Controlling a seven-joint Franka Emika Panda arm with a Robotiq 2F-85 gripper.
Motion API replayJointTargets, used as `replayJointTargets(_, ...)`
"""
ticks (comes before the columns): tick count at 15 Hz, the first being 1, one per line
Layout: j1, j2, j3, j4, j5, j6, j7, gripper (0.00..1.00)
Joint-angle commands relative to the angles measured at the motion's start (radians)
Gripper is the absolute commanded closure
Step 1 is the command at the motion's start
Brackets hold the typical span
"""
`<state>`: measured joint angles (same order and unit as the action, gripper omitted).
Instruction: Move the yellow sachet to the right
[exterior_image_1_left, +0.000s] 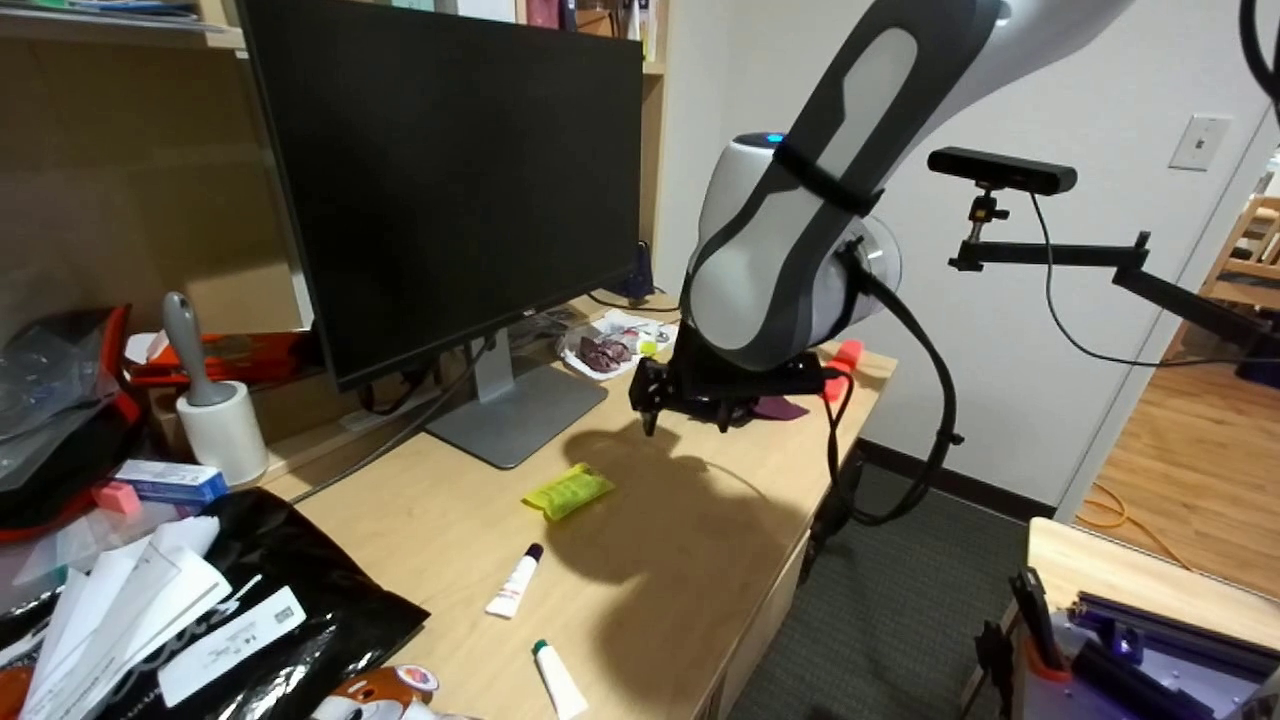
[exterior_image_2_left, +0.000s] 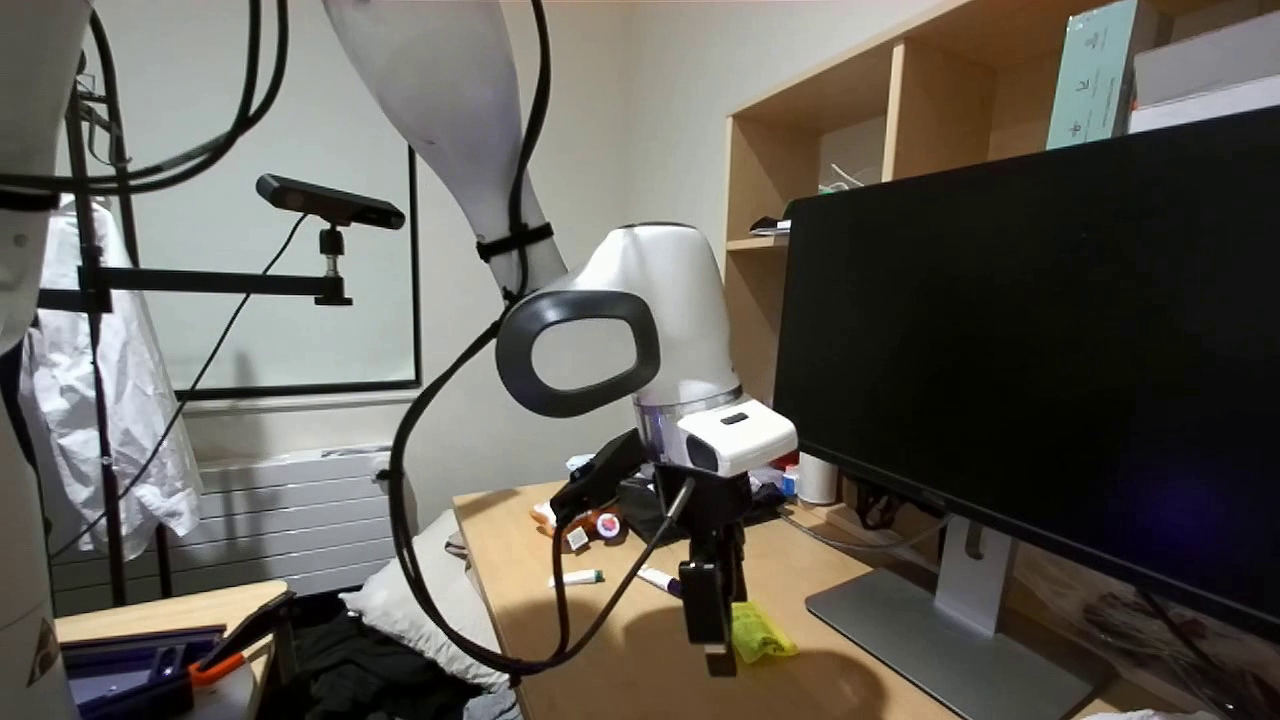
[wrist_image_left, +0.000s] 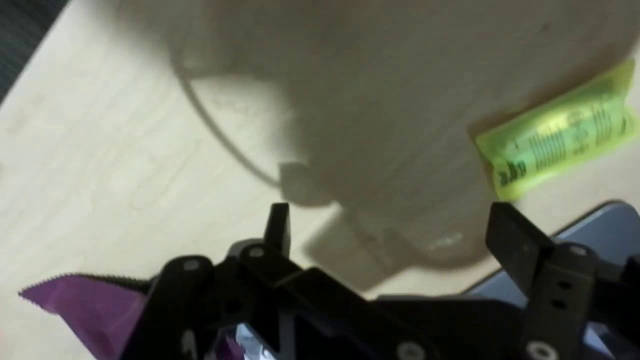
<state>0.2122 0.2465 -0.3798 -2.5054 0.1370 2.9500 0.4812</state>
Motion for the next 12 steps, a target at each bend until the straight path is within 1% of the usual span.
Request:
replayJointTargets(1,-0.144,-0.03,0.162,0.015,0.104,-0.209,-0.061,0.0)
replayJointTargets(2,-0.187,-0.025,0.213,0.026,0.165,-0.26,-0.094,0.0)
replayJointTargets(4,-0.245,-0.009,0.274,0.054,0.27,-0.369,-0.142,0.0)
replayJointTargets(6,-0.288,0.004,0.31,0.082,0.374,-0.466,-0.18,0.0)
replayJointTargets(9,-0.332,0.015,0.326,0.116,0.518,-0.593,-0.206,0.0)
replayJointTargets(10,-0.328,0.021,0.302,0.131,0.471,-0.685,-0.163,0.0)
replayJointTargets(11,-0.301,0.001,0.302,0.097,0.452,-0.584,-0.165,0.0)
replayJointTargets(12,-0.306,0.002,0.298,0.102,0.452,-0.603,-0.165,0.0)
